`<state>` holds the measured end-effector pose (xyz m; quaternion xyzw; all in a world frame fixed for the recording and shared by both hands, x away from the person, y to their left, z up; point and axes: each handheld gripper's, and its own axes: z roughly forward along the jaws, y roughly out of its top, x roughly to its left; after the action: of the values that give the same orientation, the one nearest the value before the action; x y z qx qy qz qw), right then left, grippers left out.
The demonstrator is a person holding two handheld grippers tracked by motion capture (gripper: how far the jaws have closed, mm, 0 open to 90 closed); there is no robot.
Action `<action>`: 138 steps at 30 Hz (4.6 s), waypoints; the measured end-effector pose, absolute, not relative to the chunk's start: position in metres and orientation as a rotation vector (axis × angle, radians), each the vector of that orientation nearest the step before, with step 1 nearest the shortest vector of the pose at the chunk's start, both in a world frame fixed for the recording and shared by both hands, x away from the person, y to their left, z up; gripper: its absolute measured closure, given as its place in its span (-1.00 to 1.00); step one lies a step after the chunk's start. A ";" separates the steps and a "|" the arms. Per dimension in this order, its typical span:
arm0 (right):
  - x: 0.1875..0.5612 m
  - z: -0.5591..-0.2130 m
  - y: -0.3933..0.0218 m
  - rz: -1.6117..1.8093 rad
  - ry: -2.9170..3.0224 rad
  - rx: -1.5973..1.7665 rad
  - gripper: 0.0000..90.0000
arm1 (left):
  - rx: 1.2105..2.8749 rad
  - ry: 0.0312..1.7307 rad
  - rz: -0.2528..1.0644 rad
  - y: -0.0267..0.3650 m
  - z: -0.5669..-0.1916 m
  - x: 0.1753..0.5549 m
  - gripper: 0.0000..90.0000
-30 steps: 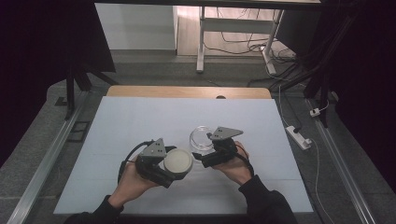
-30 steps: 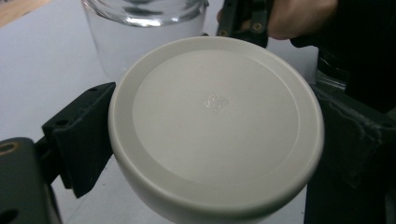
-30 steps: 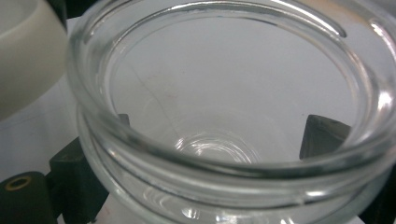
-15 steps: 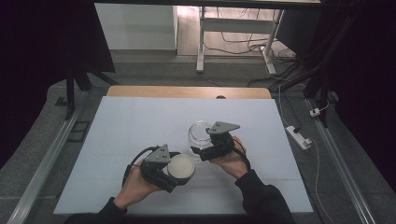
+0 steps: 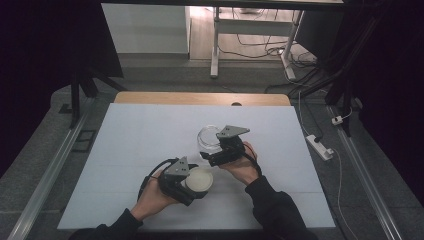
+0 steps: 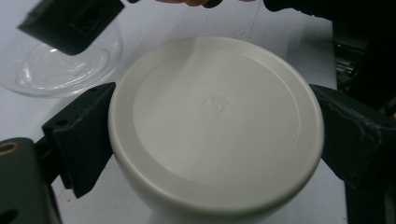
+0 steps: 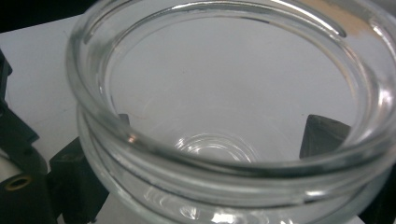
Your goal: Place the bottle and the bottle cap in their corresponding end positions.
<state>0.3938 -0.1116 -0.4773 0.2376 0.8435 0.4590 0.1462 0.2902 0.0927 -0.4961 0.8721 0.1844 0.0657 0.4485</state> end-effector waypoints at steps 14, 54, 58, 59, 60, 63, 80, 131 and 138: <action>0.408 -0.490 -0.098 1.313 2.443 0.703 -0.85 | 2.209 0.429 0.196 0.086 -0.514 0.296 -0.82; 0.427 -0.517 -0.086 1.239 2.445 0.745 -0.85 | 2.364 0.481 0.190 0.072 -0.543 0.308 -0.83; 0.427 -0.517 -0.086 1.242 2.444 0.743 -0.85 | 2.364 0.492 0.171 0.072 -0.543 0.310 -0.83; 0.427 -0.517 -0.086 1.242 2.445 0.744 -0.85 | 2.363 0.499 0.169 0.072 -0.543 0.310 -0.83; 0.427 -0.517 -0.086 1.242 2.445 0.745 -0.85 | 2.363 0.501 0.168 0.072 -0.543 0.310 -0.83; 0.427 -0.517 -0.086 1.241 2.446 0.747 -0.86 | 2.370 0.498 0.164 0.072 -0.543 0.310 -0.83; 0.427 -0.516 -0.085 1.233 2.449 0.759 -0.86 | 2.370 0.506 0.151 0.073 -0.543 0.311 -0.85; 0.393 -0.485 -0.118 1.322 2.433 0.788 -1.00 | 2.104 0.646 0.109 0.141 -0.500 0.301 -1.00; 0.381 -0.481 -0.122 1.307 2.449 0.756 -1.00 | 2.086 0.675 0.130 0.152 -0.494 0.295 -1.00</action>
<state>0.3809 -0.1216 -0.4815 0.2605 0.8437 0.4504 0.1318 0.2946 0.1516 -0.4944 0.8457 0.2736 0.0528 0.4552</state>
